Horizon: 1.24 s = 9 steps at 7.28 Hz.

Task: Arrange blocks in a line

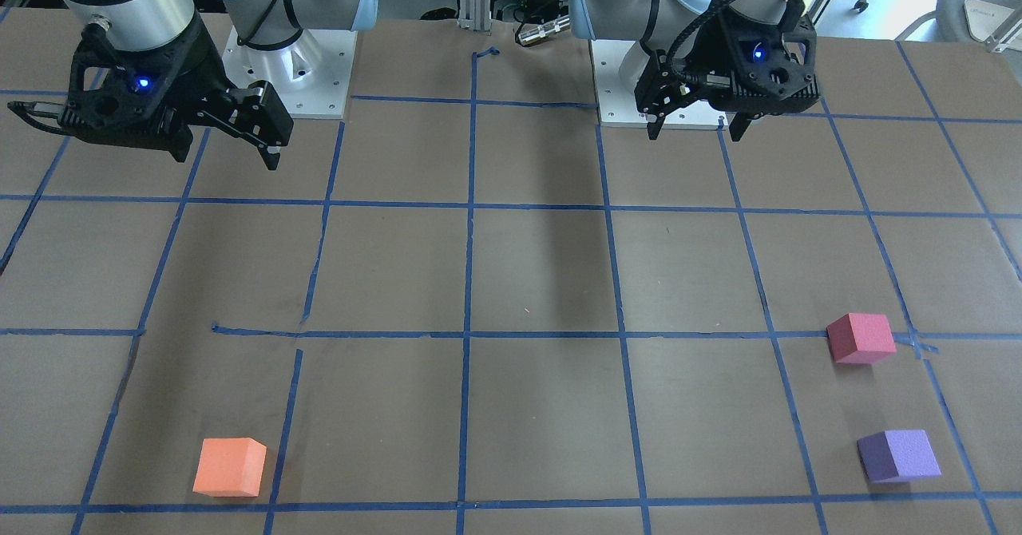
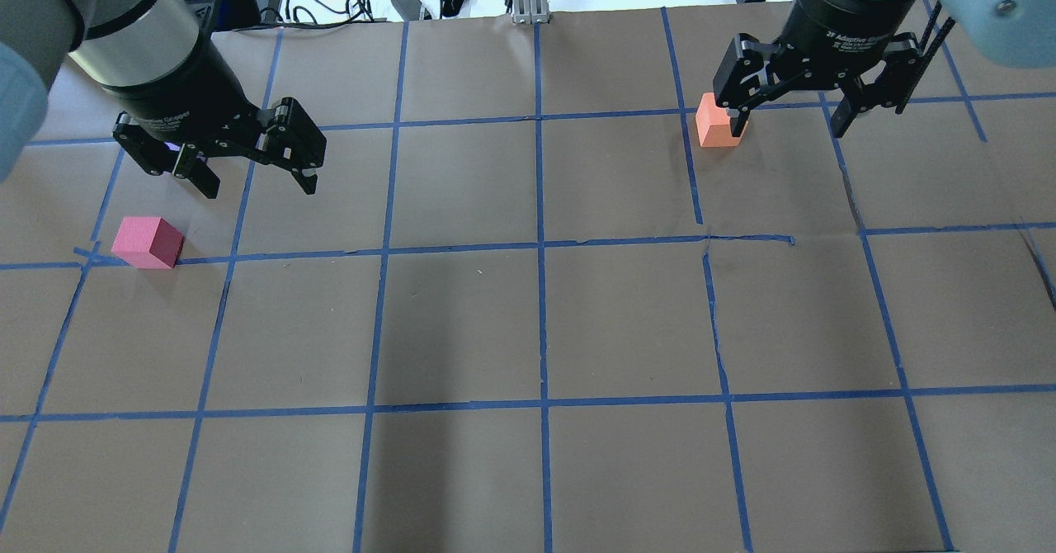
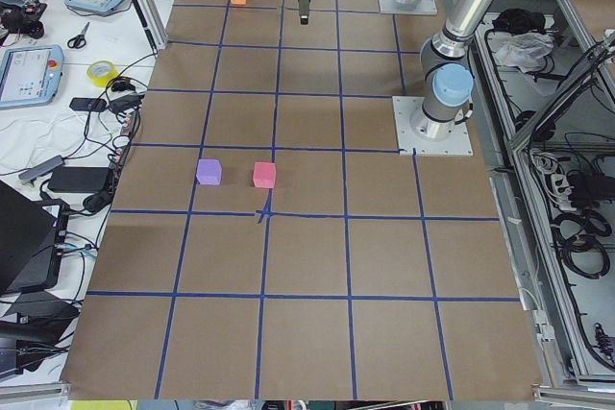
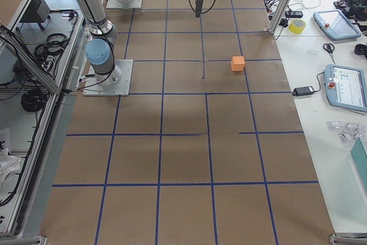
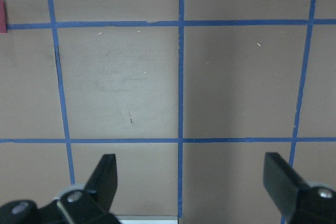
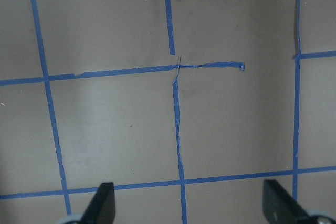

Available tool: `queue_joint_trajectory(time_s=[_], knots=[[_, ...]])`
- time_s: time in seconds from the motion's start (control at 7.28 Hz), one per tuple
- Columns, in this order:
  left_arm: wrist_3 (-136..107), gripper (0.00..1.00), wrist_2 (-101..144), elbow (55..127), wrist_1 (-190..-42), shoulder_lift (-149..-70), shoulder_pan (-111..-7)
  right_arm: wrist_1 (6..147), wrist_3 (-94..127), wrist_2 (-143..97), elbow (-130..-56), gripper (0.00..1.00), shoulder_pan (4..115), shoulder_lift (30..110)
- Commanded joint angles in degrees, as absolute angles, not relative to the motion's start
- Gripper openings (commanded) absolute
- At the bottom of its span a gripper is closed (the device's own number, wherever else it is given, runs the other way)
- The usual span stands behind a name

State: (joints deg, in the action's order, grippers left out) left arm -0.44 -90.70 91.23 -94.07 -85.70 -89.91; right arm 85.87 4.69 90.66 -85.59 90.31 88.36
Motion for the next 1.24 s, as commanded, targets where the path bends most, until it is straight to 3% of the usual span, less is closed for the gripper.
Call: queue_joint_trajectory(time_s=[0.0,1.1], knots=[[-0.4,1.0,-90.7,91.2,-94.1,-85.7,-89.9,85.9,4.7,90.8,-85.6,1.0,90.4,88.3],[-0.4,1.0,-90.7,91.3,-94.2,-85.3,-90.0,87.0,4.7,90.4,-86.7,1.0,90.4,88.3]])
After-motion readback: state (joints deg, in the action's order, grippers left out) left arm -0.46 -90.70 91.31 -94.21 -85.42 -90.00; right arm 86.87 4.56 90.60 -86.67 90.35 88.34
